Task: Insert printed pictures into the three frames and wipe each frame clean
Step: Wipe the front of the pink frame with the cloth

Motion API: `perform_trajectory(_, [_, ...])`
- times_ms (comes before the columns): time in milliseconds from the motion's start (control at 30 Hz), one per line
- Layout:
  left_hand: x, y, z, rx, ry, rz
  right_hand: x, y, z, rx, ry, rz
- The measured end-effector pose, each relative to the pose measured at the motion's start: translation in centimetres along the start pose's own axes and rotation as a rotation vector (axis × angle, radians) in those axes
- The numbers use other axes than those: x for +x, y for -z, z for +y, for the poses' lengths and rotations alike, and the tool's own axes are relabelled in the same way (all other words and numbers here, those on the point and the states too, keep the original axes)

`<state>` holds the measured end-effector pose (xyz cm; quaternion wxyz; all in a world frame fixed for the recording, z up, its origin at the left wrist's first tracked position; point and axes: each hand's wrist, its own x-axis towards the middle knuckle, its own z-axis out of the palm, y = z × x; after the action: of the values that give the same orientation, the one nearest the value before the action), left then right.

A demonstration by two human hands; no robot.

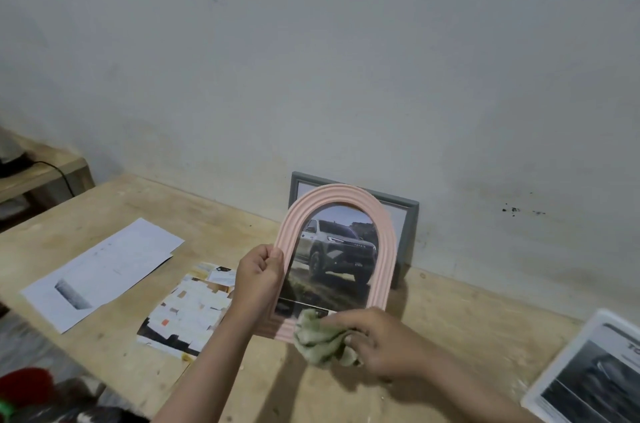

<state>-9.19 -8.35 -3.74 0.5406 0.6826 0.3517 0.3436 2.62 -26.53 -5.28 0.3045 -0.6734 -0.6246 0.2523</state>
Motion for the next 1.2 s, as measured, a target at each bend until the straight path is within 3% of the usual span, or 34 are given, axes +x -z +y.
perform_trajectory(100, [-0.5, -0.7, 0.2, -0.100, 0.081, -0.023, 0.2, 3.3, -1.5, 0.087, -0.060, 0.104])
perform_trajectory(167, [-0.9, -1.3, 0.7, -0.175, 0.125, -0.033, 0.6, 5.1, -1.9, 0.027, 0.022, 0.372])
perform_trajectory(233, [-1.4, -1.7, 1.3, -0.204, 0.113, -0.045, 1.6, 6.3, -0.8, -0.229, 0.120, 0.624])
perform_trajectory(300, [-1.7, -2.0, 1.6, -0.176, 0.066, -0.068, 2.8, 7.1, 0.2, -0.493, 0.114, 0.709])
perform_trajectory(400, [-2.0, -2.3, 1.8, -0.139, -0.007, -0.072, 4.3, 6.3, 0.4, -0.650, 0.031, 0.658])
perform_trajectory(500, [-1.6, -2.3, 1.5, -0.155, -0.052, -0.055, 4.7, 4.0, 0.0, -0.687, 0.116, 0.584])
perform_trajectory(667, [-1.7, -2.6, 1.2, -0.390, 0.097, -0.041, 3.3, -0.1, -0.5, -0.642, 0.230, 0.423])
perform_trajectory(767, [-1.8, -2.5, 1.5, -0.272, 0.057, 0.015, 2.0, -1.5, -0.2, -0.596, 0.313, 0.308])
perform_trajectory(867, [-1.3, -2.4, 1.1, -0.205, 0.079, 0.031, 1.0, -1.9, 0.0, -0.385, 0.320, 0.184])
perform_trajectory(1033, [-1.9, -2.9, 1.3, -0.205, 0.126, 0.000, 0.1, 1.0, -1.8, 0.149, 0.014, -0.001])
perform_trajectory(1133, [-1.7, -2.9, 1.0, -0.198, 0.134, 0.010, 0.2, 4.0, -2.7, 0.262, -0.008, 0.045])
perform_trajectory(1200, [-1.4, -2.7, 0.8, -0.185, 0.148, 0.014, 0.8, 5.7, -3.4, 0.267, 0.024, 0.271])
